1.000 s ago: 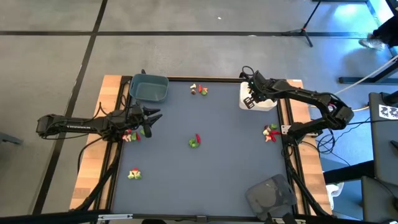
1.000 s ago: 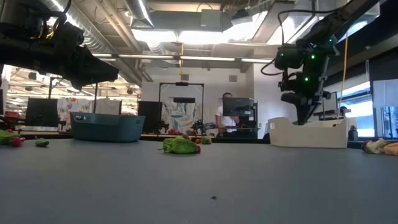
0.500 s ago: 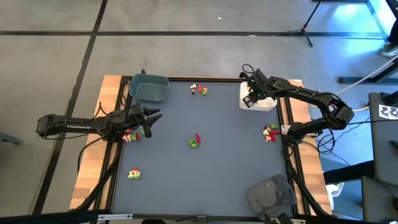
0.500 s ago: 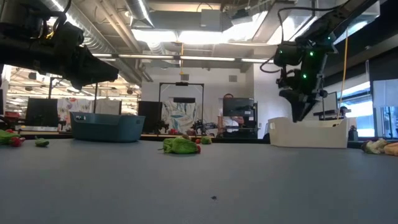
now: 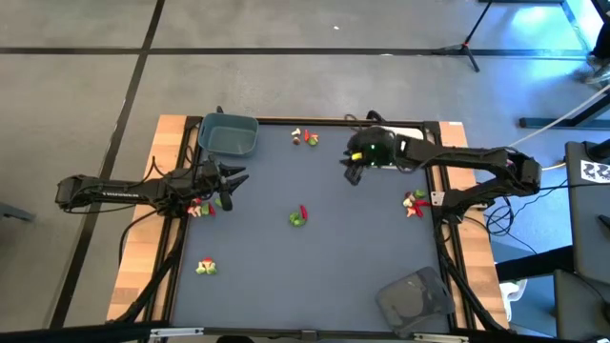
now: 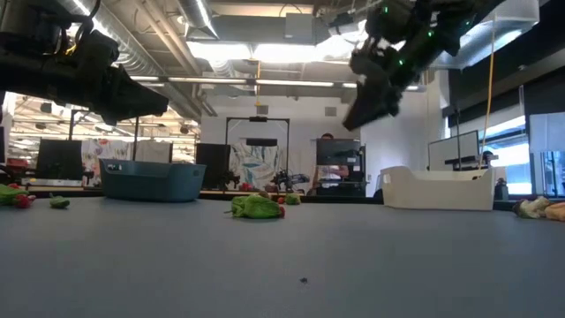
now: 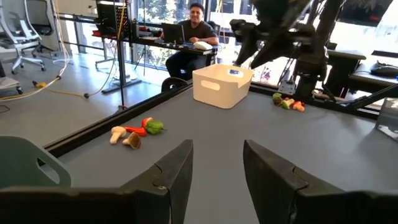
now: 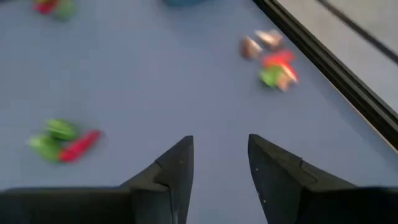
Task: Sort produce into baskets
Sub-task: Put the red chili pepper into the white bin
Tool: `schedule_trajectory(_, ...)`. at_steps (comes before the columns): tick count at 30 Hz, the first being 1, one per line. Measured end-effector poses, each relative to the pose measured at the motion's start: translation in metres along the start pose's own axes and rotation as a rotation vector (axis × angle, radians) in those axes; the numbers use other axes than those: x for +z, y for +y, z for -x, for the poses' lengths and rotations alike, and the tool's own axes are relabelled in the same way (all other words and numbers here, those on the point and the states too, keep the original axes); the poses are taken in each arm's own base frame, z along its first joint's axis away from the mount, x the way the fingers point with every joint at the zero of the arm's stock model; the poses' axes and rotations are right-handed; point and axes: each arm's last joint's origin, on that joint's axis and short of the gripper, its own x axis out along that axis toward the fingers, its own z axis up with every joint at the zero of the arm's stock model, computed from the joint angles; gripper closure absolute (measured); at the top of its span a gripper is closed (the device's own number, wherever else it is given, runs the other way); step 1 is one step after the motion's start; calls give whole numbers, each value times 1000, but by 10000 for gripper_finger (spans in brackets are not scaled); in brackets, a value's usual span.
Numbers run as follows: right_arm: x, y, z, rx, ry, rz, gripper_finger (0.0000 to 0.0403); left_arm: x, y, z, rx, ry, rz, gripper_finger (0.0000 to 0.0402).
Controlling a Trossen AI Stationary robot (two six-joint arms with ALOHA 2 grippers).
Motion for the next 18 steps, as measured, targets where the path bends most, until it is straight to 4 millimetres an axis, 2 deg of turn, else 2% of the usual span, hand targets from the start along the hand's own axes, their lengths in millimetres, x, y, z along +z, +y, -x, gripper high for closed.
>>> schedule_trajectory(6, -2, 44, -9, 123, -48, 83, 249, 0, 0, 0, 0, 0, 1, 263)
schedule_trajectory(12, -16, 84, -37, 217, -48, 150, 249, 0, 0, 0, 0, 0, 0, 263)
schedule_trajectory(18, -32, 108, -65, 266, -52, 174, 249, 0, 0, 0, 0, 1, 0, 263)
